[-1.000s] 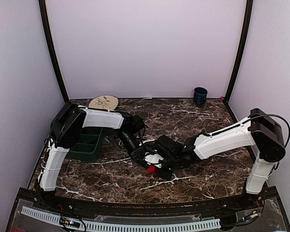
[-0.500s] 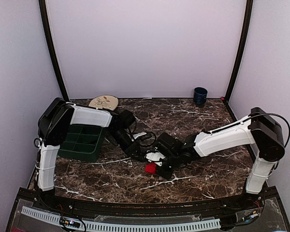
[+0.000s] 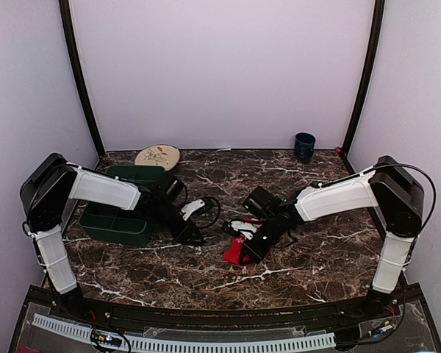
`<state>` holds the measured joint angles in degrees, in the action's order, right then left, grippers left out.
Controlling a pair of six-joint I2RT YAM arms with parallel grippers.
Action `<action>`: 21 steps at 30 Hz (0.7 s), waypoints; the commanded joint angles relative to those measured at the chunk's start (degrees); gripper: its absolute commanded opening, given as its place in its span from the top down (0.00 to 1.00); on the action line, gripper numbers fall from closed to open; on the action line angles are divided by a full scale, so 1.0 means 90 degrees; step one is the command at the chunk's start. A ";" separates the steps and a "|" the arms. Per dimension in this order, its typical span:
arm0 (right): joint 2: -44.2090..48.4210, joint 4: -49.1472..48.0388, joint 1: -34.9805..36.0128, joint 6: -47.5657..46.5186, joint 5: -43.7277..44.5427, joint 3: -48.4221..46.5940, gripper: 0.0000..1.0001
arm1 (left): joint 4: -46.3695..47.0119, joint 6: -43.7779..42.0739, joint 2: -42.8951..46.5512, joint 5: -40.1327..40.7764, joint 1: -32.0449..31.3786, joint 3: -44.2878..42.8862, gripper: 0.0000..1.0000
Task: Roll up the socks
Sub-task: Roll the sock at the center of the board.
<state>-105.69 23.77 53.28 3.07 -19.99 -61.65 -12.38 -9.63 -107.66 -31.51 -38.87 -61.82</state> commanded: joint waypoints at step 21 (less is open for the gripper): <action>-0.1119 0.1265 -0.1003 0.0323 -0.3167 -0.0449 0.97 | 0.1957 -0.1891 0.0924 0.2696 -0.2187 0.0868 0.60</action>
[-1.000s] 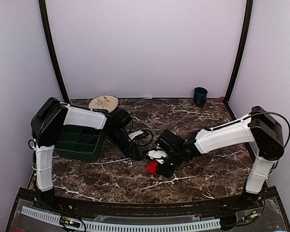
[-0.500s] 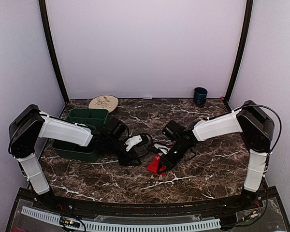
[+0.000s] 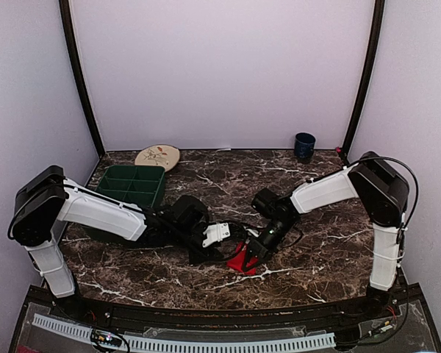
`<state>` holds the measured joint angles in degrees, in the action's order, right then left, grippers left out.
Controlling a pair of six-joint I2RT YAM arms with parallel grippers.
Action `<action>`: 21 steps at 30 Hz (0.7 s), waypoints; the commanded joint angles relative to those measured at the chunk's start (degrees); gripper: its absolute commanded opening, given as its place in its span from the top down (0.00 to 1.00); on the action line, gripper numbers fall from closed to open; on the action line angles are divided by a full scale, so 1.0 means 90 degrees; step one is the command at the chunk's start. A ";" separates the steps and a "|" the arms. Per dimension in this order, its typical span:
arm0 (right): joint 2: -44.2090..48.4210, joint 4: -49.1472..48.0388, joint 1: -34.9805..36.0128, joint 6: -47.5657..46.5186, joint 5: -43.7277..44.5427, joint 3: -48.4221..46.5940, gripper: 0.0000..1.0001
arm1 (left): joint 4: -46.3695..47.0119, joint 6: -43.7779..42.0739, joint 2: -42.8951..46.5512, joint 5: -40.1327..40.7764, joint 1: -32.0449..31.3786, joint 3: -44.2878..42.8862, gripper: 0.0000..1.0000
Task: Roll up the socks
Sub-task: Roll the sock at the center of the board.
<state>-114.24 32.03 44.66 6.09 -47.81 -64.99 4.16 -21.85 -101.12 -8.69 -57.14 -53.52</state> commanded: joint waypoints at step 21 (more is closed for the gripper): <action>-0.0277 0.0470 -0.0114 -0.0080 -0.0081 -0.0290 0.98 | -0.0651 -0.1362 0.0013 -0.0914 -0.0492 -0.0612 0.61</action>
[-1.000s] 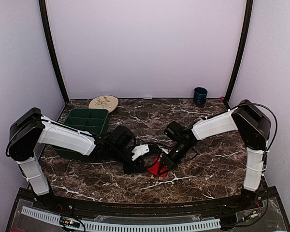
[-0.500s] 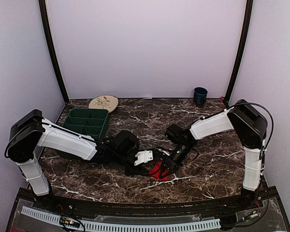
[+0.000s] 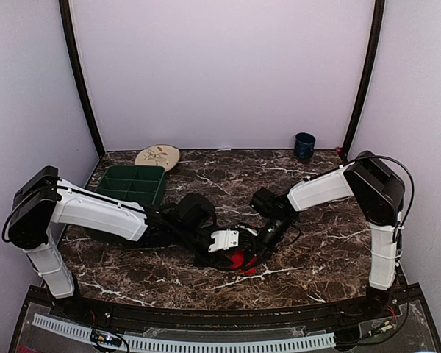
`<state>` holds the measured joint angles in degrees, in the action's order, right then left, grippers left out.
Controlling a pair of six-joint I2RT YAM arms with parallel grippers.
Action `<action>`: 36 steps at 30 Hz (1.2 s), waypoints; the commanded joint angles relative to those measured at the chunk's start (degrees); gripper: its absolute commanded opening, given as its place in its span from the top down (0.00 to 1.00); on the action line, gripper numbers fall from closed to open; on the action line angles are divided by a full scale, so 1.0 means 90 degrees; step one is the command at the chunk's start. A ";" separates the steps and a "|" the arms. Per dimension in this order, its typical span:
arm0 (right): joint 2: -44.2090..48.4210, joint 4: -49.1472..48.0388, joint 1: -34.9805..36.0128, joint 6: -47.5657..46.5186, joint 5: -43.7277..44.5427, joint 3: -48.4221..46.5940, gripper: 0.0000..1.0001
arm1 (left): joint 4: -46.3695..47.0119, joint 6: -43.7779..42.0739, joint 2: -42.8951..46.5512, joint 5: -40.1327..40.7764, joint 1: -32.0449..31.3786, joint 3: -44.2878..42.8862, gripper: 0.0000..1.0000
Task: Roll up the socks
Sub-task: Roll the sock at the center of the board.
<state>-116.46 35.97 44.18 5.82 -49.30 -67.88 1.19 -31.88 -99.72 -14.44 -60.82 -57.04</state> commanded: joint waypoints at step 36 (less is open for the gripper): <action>-0.0072 0.0141 -0.0075 -0.0290 -0.0136 0.0071 0.99 | -0.0081 -0.0686 -0.1085 0.0708 -0.0410 -0.0703 0.66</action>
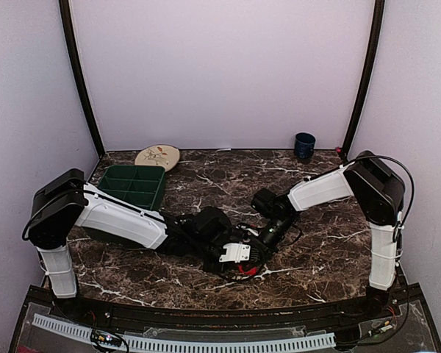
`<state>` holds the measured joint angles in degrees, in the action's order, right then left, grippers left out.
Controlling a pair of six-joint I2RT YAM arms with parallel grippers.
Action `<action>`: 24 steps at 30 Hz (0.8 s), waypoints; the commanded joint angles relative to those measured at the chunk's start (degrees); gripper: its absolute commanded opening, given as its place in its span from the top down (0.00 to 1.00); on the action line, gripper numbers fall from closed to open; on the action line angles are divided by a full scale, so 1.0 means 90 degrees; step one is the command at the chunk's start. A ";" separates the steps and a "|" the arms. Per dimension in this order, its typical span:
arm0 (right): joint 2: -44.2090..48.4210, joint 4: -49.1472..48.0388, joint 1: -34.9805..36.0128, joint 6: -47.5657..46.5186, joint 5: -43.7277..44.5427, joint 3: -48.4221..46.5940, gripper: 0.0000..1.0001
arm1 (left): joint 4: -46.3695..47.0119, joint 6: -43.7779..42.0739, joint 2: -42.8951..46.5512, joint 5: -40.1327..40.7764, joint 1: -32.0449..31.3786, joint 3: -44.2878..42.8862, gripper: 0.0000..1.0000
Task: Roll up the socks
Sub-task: Roll the sock at the center of the board.
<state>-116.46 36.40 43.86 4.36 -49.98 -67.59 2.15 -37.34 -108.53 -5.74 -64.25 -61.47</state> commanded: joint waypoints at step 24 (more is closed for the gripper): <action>0.0123 0.0067 -0.0039 -0.0061 0.0067 0.0130 0.92 | -0.1830 0.0087 -0.0866 -0.0692 -0.0036 -0.1081 0.94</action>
<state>-116.46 37.28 43.79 3.53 -50.17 -67.24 -9.02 -36.99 -113.91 -9.80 -64.27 -70.32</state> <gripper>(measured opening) 0.050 0.102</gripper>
